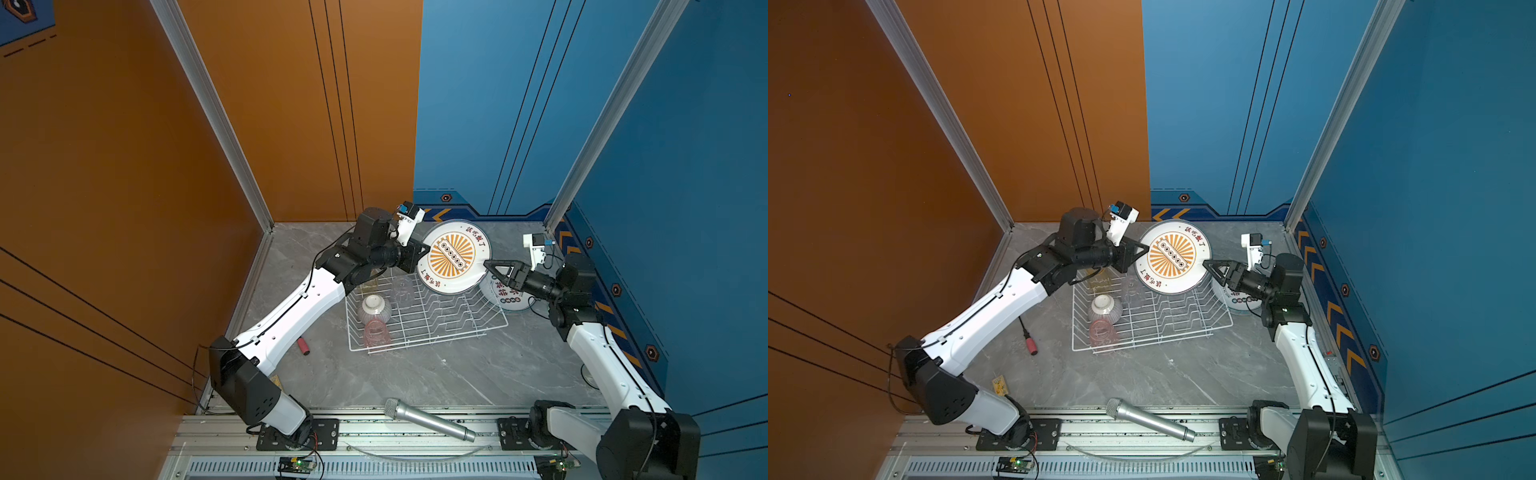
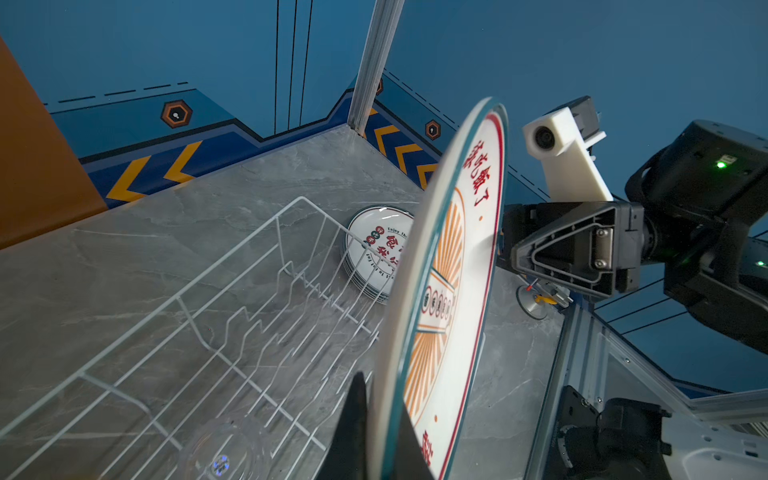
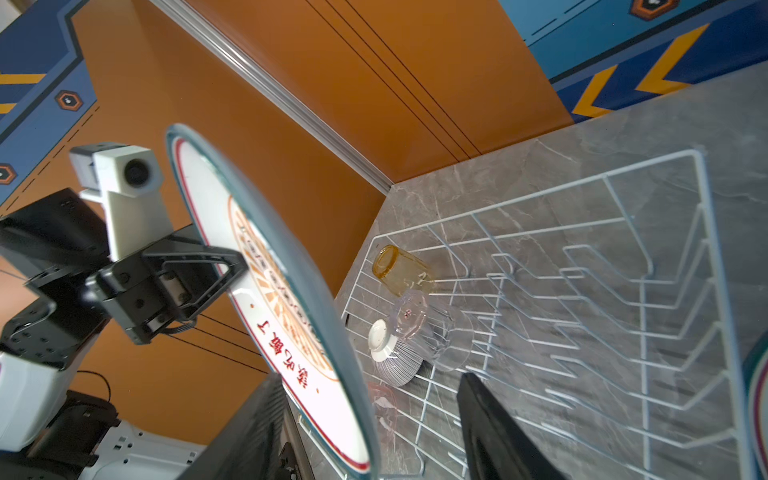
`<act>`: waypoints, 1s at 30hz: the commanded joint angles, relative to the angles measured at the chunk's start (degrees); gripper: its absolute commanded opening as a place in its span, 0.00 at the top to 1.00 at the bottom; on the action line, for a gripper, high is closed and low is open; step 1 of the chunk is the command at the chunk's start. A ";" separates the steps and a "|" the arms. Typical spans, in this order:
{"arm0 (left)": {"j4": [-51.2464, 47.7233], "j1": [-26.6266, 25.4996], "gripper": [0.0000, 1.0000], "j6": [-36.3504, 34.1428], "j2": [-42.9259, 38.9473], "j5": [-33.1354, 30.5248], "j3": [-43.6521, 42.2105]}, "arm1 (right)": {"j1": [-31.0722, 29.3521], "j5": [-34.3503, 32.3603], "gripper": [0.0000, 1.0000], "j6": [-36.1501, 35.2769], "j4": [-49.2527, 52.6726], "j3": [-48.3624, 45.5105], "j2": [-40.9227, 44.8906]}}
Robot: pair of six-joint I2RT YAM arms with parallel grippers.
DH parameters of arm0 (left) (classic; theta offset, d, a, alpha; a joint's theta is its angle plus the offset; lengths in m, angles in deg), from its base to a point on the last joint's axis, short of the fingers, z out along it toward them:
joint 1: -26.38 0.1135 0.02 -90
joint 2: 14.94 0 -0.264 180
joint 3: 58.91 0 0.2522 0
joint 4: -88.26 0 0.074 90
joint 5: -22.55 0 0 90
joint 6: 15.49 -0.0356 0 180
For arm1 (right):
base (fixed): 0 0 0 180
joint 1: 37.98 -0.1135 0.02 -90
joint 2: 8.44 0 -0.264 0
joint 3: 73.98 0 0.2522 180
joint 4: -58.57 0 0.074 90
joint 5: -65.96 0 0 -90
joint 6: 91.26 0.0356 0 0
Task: Unload the mixed dishes from the dish rack
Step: 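Lift the orange-sunburst plate with the left gripper and pass it to the right gripper, then lower the orange-sunburst plate onto the stack with the right gripper while left returns to rack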
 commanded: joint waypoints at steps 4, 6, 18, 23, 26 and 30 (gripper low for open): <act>11.13 0.59 1.00 5.49 2.14 8.71 -0.06 | -2.39 2.13 0.43 5.13 -9.35 -1.01 -2.34; 12.69 0.73 1.00 6.51 2.85 9.91 -0.15 | -3.04 2.34 0.51 6.34 -11.21 -1.01 -3.45; 6.52 0.47 0.78 4.15 5.21 7.02 1.72 | -0.88 -2.05 1.00 7.65 -9.56 -0.21 -3.45; -4.01 -1.58 0.68 -3.24 3.92 -6.21 1.84 | 6.14 -7.20 1.00 7.84 -3.36 -0.37 -3.64; -6.59 -2.63 0.66 -5.94 1.16 -15.43 -1.11 | 11.34 -10.61 1.00 6.79 2.00 -0.12 -4.27; -7.19 -2.75 0.65 -6.05 -3.96 -23.97 -7.79 | 15.76 -19.31 1.00 -1.91 17.41 3.70 -6.18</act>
